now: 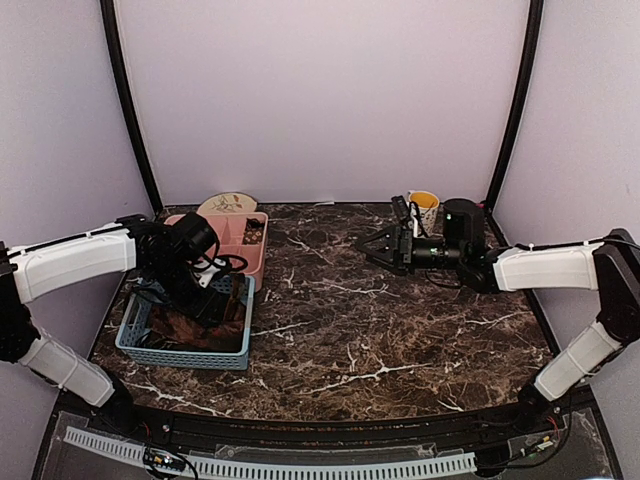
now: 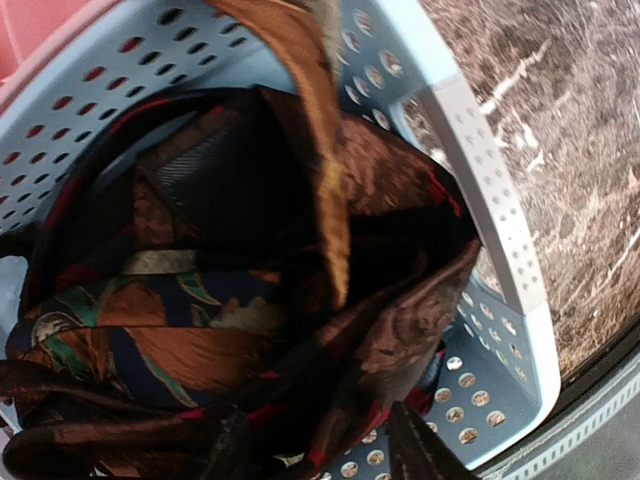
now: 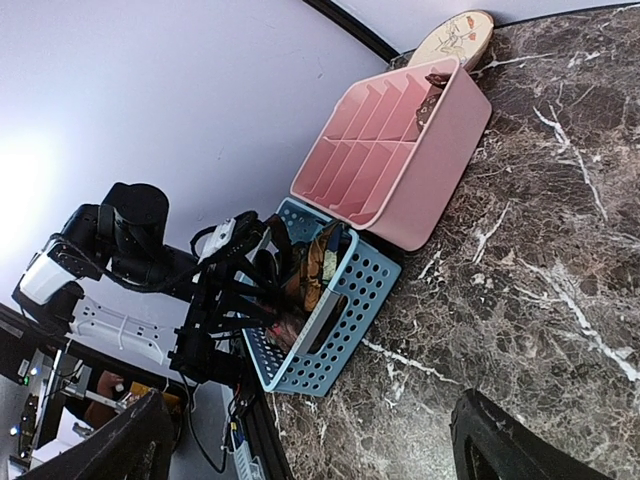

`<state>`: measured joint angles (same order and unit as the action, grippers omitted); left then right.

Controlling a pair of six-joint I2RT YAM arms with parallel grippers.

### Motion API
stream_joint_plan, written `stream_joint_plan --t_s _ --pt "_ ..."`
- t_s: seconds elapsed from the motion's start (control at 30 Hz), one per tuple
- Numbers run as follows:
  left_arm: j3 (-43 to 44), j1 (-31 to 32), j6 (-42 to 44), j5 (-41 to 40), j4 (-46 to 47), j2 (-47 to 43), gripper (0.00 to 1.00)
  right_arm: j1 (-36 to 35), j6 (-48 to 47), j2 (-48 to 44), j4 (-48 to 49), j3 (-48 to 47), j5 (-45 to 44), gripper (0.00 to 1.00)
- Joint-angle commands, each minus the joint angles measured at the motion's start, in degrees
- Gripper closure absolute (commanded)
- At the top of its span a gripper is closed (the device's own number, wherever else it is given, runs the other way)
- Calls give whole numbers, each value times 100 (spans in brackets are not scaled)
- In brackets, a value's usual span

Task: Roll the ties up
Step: Pick up the tie from the storage box.

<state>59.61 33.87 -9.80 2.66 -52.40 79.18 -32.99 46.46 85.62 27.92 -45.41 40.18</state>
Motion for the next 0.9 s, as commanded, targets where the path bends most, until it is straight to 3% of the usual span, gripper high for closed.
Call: stream_joint_plan --t_s 0.0,0.1,0.2,0.43,0.87 --pt "-146 103 -72 78 -358 -16 57 72 124 77 432 -93 208 3" --pt "-206 302 -113 110 -386 -77 74 84 154 60 455 -85 211 3" --pt "-171 315 -159 204 -423 -182 99 93 198 43 492 -88 218 3" --pt "792 313 -343 416 -131 -775 100 92 202 -19 406 -344 244 3" --pt "2869 313 -422 1667 1697 -983 100 -411 -460 314 -670 -1930 60 2"
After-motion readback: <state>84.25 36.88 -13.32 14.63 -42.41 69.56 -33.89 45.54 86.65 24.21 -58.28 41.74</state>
